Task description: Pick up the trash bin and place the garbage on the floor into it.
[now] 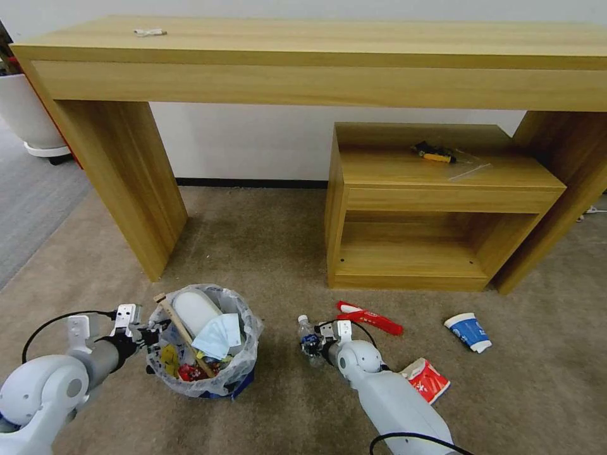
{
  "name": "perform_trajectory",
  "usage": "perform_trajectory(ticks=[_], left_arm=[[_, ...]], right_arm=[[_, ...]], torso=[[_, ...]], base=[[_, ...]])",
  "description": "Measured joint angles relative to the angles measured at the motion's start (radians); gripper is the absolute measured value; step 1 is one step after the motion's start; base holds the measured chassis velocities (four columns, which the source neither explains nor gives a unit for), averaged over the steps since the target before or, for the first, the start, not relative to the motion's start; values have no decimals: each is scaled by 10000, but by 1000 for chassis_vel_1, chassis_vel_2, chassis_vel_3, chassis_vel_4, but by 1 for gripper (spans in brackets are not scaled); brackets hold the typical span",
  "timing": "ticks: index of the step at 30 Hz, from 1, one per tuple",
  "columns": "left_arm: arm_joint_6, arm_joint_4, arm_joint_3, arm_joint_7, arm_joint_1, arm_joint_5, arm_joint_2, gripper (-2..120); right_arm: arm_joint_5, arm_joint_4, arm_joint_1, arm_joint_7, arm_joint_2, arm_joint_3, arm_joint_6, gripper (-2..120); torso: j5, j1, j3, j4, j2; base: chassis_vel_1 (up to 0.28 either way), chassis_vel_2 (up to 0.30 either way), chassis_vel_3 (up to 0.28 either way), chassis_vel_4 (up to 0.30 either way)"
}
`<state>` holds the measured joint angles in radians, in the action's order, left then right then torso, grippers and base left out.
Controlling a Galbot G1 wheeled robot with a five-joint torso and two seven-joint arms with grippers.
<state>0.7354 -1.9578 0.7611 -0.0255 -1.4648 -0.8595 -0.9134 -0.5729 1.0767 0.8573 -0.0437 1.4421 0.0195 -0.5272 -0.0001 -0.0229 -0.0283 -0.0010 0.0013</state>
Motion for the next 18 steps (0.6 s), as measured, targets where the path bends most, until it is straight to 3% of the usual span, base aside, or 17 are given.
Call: perform_trajectory(ticks=[5,8,10,18], left_arm=[[0,-72,-160,29,33,-4,55,0],[0,-160,-308,71,43,-38,131,0],[1,-210,-558,122,124,-96,238,0],[0,-7,-1607,186,918,-224,599,0]], right_arm=[[763,390,206,440,-99,273,607,22],[1072,1195,444,829,-380,449,963,15],[1188,2397,680,1175,-788,613,1302,11],[1094,4814,606,2756,-2176,909,2175,10]], torso=[[4,0,-1,5,0],[4,0,-1,3,0],[4,0,0,1,0],[4,0,-1,-1,0]], base=[[0,0,0,0],[0,0,0,0],[0,0,0,0],[0,0,0,0]])
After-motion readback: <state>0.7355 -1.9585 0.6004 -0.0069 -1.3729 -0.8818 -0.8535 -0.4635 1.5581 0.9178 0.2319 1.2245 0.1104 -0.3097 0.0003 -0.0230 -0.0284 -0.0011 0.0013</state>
